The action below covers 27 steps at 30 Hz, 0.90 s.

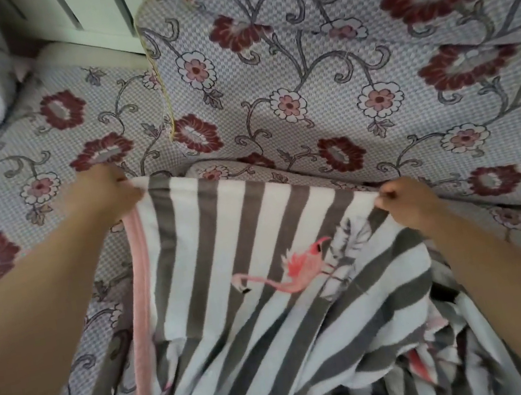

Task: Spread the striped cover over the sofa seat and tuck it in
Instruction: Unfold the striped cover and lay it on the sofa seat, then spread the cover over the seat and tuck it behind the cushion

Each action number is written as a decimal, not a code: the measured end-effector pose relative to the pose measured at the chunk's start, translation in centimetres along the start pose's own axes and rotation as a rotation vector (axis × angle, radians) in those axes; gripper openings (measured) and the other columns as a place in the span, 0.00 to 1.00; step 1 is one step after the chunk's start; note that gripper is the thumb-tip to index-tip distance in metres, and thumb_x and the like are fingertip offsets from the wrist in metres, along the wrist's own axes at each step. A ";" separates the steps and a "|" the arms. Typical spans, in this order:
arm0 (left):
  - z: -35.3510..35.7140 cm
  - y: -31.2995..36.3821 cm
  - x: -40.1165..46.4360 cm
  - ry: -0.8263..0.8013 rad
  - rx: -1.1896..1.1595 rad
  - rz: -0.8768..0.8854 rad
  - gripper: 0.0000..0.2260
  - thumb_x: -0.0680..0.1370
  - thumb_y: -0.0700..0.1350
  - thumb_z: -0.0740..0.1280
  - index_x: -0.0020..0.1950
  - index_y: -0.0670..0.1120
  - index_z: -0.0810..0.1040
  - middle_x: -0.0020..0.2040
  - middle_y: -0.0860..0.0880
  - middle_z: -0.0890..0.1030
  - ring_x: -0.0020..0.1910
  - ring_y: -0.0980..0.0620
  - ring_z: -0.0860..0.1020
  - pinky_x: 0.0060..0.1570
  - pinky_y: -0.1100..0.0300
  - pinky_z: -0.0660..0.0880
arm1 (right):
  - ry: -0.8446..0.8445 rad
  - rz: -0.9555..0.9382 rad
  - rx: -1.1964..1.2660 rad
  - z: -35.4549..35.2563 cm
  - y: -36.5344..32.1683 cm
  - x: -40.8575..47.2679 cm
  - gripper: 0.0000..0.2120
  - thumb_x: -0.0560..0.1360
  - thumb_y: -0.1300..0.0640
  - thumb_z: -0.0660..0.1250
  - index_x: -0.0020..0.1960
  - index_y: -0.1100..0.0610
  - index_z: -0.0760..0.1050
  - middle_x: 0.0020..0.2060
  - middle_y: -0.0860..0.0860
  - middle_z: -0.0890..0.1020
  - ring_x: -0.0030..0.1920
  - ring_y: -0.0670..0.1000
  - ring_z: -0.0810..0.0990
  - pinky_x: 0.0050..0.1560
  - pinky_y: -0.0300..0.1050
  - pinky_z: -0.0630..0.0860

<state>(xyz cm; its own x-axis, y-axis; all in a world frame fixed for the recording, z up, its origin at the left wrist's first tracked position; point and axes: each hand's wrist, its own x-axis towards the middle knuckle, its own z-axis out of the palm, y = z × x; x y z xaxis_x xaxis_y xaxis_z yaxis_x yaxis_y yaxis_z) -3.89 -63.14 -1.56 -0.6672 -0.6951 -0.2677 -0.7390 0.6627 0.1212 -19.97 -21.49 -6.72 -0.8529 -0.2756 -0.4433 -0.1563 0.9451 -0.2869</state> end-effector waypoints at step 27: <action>23.0 5.1 16.4 -0.162 0.060 0.199 0.23 0.78 0.61 0.48 0.73 0.58 0.57 0.76 0.45 0.60 0.73 0.38 0.58 0.71 0.43 0.58 | 0.417 -0.122 -0.164 16.4 -0.3 13.7 0.19 0.78 0.54 0.57 0.65 0.62 0.72 0.55 0.65 0.76 0.56 0.66 0.72 0.56 0.58 0.70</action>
<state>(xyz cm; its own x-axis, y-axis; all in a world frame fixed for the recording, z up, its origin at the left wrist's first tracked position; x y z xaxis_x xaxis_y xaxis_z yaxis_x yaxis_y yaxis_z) -16.50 -64.78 -27.28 -0.7718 -0.4989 -0.3941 -0.5846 0.8006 0.1314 -23.41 -28.46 -26.61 -0.9456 -0.3243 -0.0254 -0.3161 0.9346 -0.1633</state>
